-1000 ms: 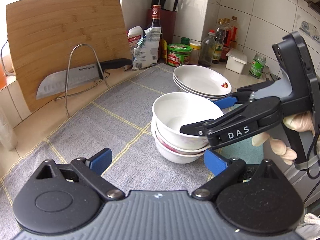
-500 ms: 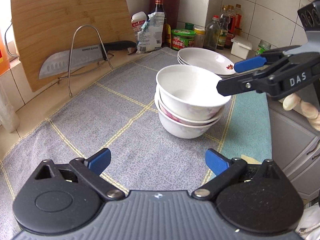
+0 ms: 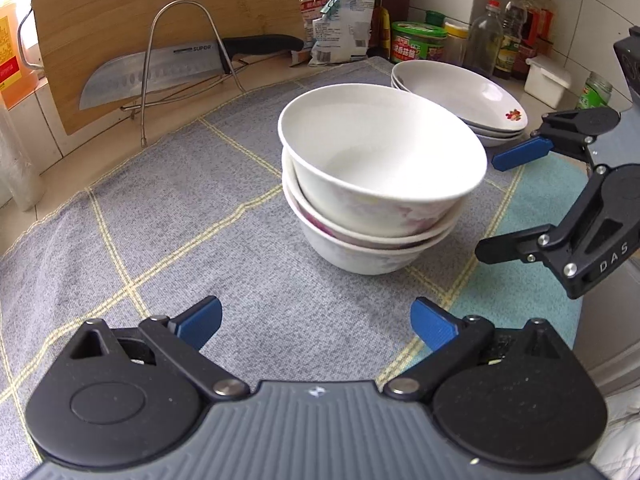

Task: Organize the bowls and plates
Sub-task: 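Close both tools on opposite rims of the bowl stack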

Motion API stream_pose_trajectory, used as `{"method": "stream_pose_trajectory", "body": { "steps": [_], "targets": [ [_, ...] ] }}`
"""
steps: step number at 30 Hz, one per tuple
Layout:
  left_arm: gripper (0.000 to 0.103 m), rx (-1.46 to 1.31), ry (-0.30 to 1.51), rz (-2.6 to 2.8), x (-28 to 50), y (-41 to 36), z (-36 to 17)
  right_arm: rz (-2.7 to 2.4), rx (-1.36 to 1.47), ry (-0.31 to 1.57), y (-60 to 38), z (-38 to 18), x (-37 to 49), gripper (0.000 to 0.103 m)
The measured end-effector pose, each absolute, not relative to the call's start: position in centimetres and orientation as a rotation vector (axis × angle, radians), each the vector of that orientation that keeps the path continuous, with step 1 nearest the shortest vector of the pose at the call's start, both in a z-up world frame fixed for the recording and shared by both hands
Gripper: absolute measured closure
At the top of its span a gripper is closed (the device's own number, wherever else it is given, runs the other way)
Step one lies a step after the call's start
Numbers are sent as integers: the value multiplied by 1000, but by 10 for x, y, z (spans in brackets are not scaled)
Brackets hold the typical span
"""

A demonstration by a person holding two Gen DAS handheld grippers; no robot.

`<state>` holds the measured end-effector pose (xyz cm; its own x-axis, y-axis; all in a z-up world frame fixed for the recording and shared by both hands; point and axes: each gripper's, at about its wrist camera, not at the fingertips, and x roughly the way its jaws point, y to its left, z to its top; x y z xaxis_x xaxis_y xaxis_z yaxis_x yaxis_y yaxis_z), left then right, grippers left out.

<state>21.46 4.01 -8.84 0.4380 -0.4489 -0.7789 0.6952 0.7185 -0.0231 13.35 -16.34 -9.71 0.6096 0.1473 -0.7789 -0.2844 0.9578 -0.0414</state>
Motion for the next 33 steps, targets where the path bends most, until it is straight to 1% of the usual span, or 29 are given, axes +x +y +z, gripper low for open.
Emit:
{"method": "stream_pose_trajectory", "body": {
  "steps": [6,11,13,20,28,33],
  "targets": [
    [3,295,872,-612,210,28,-98,419,-183,895,-174,-112,156,0],
    [3,293,901,-595,210,28,-105,500,-203,920,-164,-121,168,0],
    [1,292,889,-600,209,30,-106,501,-242,908,-158,-123,167,0],
    [1,318,841,-689,218,32,-106,507,-259,898,-152,-124,170,0],
    [1,427,803,-878,240,21,-104,546,-264,852,-158,-126,173,0],
    [4,495,777,-988,250,12,-103,572,-284,869,-156,-125,180,0]
  ]
}}
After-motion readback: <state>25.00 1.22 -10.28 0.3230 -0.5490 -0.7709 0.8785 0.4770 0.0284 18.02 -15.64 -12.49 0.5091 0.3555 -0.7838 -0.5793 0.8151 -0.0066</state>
